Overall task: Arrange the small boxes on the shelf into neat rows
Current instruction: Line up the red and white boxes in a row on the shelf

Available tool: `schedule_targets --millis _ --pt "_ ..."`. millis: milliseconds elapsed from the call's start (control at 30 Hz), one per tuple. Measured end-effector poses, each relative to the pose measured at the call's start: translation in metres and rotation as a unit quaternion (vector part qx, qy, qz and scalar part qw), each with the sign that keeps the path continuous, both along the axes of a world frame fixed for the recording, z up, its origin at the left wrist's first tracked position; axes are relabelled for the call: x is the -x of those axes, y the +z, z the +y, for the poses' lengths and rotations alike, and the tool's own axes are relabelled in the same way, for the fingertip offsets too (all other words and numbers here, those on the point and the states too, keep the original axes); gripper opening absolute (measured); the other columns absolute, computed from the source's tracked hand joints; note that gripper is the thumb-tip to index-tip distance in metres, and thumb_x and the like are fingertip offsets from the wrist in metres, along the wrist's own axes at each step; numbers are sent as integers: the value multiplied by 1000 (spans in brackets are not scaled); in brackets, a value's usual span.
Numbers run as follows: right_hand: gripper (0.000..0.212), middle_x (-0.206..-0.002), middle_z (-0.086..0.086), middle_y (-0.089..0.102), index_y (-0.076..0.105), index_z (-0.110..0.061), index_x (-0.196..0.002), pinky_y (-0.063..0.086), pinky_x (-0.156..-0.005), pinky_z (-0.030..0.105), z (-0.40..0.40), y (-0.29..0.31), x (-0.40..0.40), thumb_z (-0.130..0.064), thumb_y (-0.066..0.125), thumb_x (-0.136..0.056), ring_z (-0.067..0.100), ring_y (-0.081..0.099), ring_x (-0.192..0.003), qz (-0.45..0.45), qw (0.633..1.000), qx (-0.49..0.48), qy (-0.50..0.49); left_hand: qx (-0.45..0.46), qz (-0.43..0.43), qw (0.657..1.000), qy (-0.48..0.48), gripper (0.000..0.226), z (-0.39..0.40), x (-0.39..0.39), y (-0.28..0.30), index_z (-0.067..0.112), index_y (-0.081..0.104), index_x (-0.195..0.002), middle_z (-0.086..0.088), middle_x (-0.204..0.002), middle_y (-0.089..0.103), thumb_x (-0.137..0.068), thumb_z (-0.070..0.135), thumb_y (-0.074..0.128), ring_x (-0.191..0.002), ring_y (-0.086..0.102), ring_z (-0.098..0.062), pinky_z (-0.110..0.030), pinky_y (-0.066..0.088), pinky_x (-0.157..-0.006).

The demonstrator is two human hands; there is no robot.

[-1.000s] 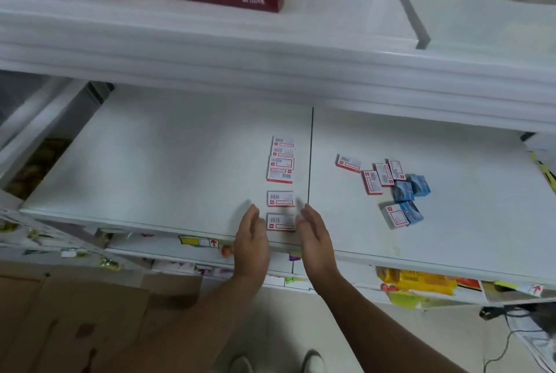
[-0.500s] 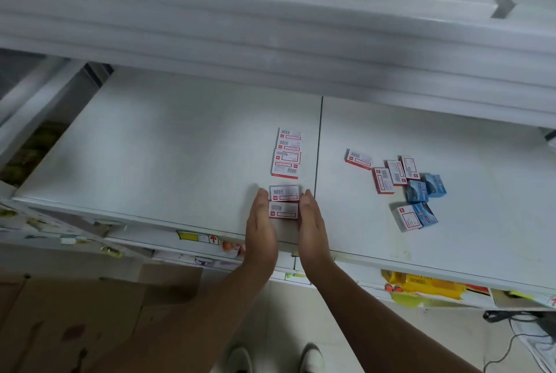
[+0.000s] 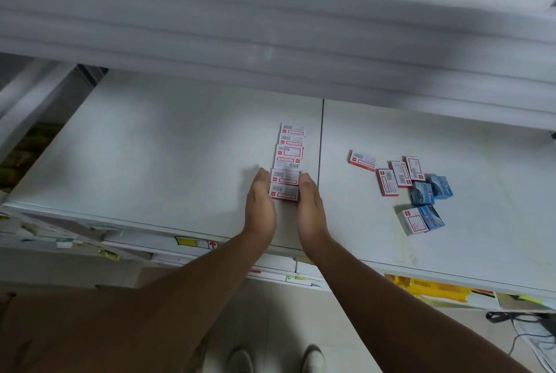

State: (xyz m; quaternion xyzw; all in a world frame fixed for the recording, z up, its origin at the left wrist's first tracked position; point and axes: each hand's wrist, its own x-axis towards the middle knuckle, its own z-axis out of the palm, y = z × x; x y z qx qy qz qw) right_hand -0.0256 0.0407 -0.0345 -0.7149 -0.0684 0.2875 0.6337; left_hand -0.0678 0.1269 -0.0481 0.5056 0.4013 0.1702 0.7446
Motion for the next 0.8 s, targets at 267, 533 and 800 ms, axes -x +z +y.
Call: schedule_targets --millis 267,533,800 --pt "40 -127 -19 66 58 -43 -132 43 -94 23 16 0 -25 -56 29 -107 -4 61 -113 -24 999 25 4 -14 -2 1000 -12 38 14 -24 0 42 67 -106 32 -92 76 -113 47 30 -91 70 14 -1 48 -68" --pt "21 -97 -45 65 62 -51 -100 39 -75 -1 9 13 -37 -45 44 -109 -24 58 -96 -80 994 72 36 -129 94 986 -44 41 29 -10 11 16 53 -148 1 -139 62 -110 28 42 -127 59 -12 -24 44 -105" --pt "61 -146 -3 60 56 -24 -148 46 -102 28 -35 36 -46 -54 67 -96 17 59 -127 -169 956 193 143 -311 141 912 -227 44 37 23 42 35 51 -150 17 -146 55 -107 33 50 -127 53 -6 -14 39 -90"
